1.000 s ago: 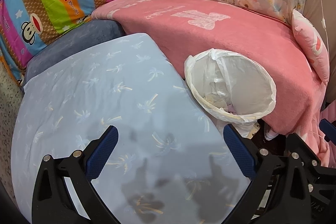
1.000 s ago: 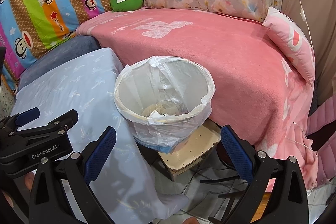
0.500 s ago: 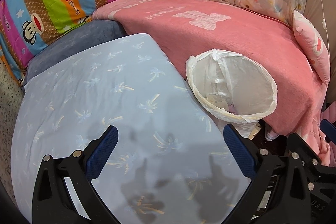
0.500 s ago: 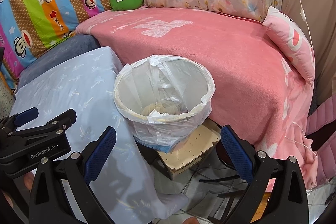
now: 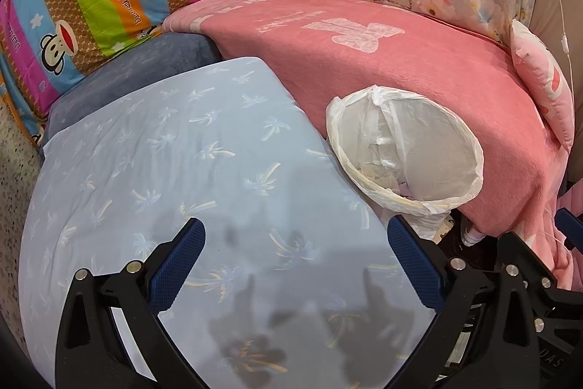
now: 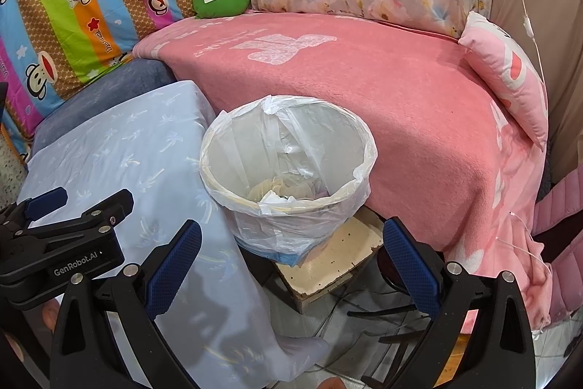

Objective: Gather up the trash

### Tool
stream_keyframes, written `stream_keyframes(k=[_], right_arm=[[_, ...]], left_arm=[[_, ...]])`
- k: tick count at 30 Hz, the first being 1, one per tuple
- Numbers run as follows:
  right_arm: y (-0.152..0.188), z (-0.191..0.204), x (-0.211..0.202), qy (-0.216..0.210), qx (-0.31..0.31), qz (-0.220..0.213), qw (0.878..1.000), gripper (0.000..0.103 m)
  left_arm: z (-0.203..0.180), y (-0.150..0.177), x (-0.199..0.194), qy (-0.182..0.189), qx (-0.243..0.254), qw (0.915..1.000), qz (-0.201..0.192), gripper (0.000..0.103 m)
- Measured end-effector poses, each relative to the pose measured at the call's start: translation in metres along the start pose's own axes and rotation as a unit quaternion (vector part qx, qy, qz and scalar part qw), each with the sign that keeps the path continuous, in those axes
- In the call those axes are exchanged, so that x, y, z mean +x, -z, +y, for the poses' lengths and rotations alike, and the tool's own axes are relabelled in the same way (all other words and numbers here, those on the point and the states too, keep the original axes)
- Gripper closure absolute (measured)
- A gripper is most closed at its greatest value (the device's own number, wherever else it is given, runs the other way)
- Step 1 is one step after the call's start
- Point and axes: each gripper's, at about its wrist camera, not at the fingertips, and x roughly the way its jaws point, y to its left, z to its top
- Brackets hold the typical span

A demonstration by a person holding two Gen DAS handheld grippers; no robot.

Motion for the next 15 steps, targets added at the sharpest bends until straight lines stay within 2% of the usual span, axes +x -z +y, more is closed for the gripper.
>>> stream_keyframes(k=[15], right_arm=[[-0.0010,0.0031,0.0000,-0.001,-0.001,0.001,1.000,0.006]], left_arm=[[0.0017,0.0003,0.0000,-0.003,-0.002,1.0000,0.000,0.007]])
